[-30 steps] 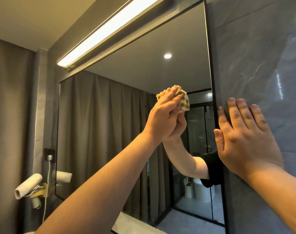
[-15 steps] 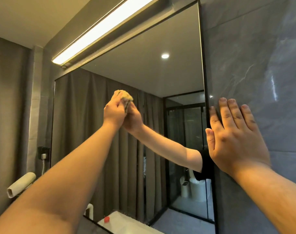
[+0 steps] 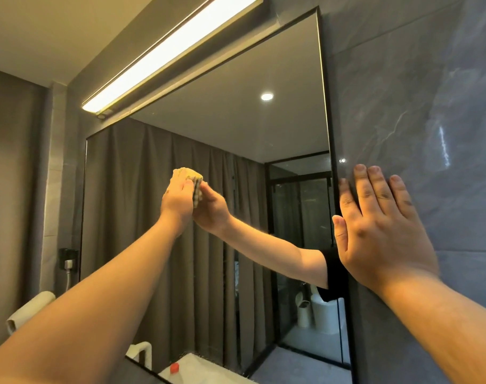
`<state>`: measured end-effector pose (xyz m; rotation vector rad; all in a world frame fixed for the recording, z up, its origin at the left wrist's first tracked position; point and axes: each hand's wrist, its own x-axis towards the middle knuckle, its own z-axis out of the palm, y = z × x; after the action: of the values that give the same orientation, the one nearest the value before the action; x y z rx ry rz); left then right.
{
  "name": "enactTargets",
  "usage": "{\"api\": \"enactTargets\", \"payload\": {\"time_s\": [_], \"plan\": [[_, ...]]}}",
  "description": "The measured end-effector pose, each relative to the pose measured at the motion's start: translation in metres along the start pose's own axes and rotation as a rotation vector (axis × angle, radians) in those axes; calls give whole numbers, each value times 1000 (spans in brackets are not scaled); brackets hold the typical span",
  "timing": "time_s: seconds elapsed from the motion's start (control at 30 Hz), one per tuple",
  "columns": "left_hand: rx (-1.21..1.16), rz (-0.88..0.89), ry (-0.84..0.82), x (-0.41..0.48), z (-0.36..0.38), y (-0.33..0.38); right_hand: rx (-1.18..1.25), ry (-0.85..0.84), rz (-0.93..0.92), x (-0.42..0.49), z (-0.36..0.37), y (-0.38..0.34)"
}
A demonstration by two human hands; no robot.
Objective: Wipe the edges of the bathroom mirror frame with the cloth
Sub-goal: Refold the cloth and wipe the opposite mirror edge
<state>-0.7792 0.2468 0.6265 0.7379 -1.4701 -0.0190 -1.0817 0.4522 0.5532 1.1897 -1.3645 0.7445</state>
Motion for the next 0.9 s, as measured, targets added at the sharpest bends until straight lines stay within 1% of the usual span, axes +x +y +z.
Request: {"api": "enactTargets", "payload": {"time_s": [0.1, 0.2, 0.3, 0.37, 0.43, 0.5, 0.63, 0.77, 0.83, 0.9], "plan": [[90, 185, -89, -2, 13, 29, -5, -4, 0, 0, -1, 0], [32, 273, -126, -24, 33, 81, -1, -9, -4, 0, -1, 0], [12, 501, -180, -59, 56, 124, 1, -6, -4, -1, 0, 0], [68, 649, -200, -75, 63, 133, 4, 1, -3, 0, 0, 0], [146, 794, -268, -86, 63, 131, 10, 3, 2, 0, 1, 0], [150, 898, -323, -99, 62, 120, 15, 4, 3, 0, 1, 0], [204, 998, -432, -120, 57, 94, 21, 8, -1, 0, 0, 0], [240, 1072, -488, -112, 53, 86, 11, 10, 1, -1, 0, 0], [246, 1087, -459, -100, 53, 90, 13, 10, 3, 0, 0, 0], [218, 1024, -355, -85, 55, 102, 9, 8, 3, 0, 0, 0]]}}
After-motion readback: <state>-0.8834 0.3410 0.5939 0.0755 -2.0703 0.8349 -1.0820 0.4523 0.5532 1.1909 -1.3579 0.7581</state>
